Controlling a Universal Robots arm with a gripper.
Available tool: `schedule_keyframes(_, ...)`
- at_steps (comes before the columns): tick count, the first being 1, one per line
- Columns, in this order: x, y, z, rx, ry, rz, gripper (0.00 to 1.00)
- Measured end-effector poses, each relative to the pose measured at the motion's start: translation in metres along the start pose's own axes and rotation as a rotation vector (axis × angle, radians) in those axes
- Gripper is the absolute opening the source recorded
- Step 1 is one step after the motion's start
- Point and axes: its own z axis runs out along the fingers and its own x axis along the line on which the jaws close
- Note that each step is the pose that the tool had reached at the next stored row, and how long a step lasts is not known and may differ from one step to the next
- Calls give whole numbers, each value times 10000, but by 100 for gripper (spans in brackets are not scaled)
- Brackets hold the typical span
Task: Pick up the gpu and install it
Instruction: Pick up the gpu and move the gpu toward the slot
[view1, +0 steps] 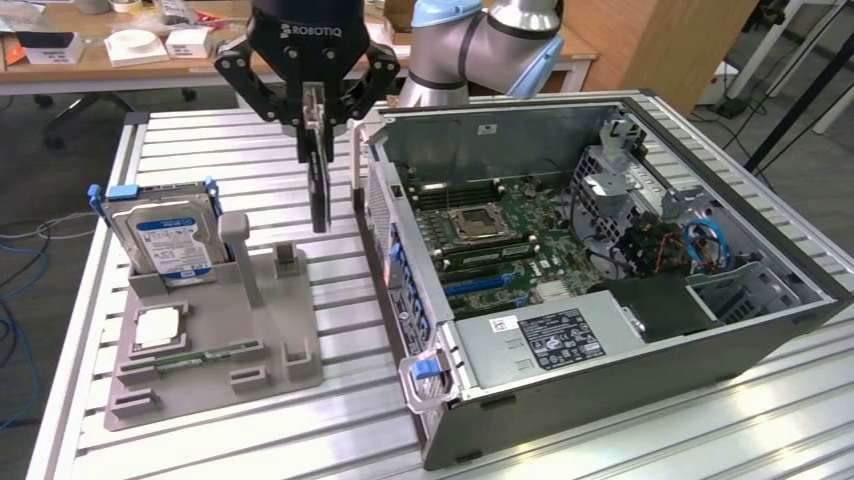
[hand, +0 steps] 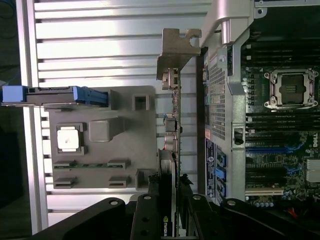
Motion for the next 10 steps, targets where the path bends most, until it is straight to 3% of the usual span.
schedule_keyframes(10,-107,8,-3,0,0,-19,26)
